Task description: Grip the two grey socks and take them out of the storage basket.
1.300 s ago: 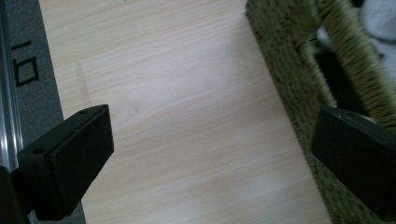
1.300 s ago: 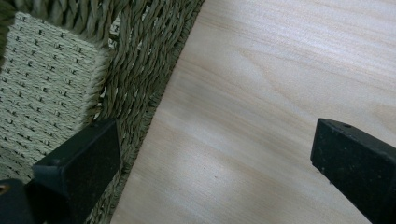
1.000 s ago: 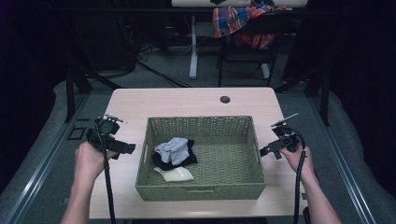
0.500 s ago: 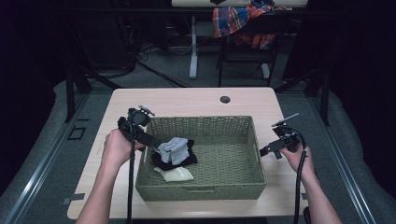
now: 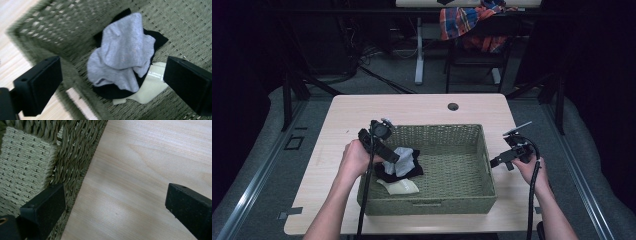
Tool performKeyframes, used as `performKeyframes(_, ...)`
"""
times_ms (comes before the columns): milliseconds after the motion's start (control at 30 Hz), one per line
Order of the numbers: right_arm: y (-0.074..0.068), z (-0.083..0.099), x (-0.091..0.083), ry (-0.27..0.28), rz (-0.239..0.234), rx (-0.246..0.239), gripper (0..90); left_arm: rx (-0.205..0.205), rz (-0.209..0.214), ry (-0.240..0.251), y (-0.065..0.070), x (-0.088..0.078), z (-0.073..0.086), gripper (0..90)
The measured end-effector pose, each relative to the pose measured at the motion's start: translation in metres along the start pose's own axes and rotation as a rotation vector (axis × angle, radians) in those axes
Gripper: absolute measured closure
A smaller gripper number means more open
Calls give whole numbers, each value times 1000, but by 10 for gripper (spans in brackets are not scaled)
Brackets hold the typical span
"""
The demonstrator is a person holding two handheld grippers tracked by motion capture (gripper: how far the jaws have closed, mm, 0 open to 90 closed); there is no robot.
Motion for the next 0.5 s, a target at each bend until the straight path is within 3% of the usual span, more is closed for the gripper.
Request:
performKeyframes(67,0,0,0,5,3,5,29,8,15,-6,3,5,0,99)
performKeyframes(200,0,0,1,-4,7,-10,31,29,40,-19,7,11,-1,331)
performKeyframes(300,0,0,1,1,11,7,32,51,52,-31,11,17,-2,409)
performKeyframes(367,1,-1,-1,-26,10,-14,32,61,58,-39,13,21,-3,506)
performKeyframes(400,0,0,1,2,10,7,32,66,64,-42,14,22,-3,529)
performKeyframes(500,0,0,1,2,11,7,33,80,65,-51,17,25,-4,633)
Point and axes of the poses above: each handheld gripper's, and its own axes: x roughly forward along the jaws, z roughly out of its underside, y roughly to its right, the point moved 1 cm from there along x, roughly forward along the jaws, and after that the axes turned 1 degree about -z, right-handed, at the moved point
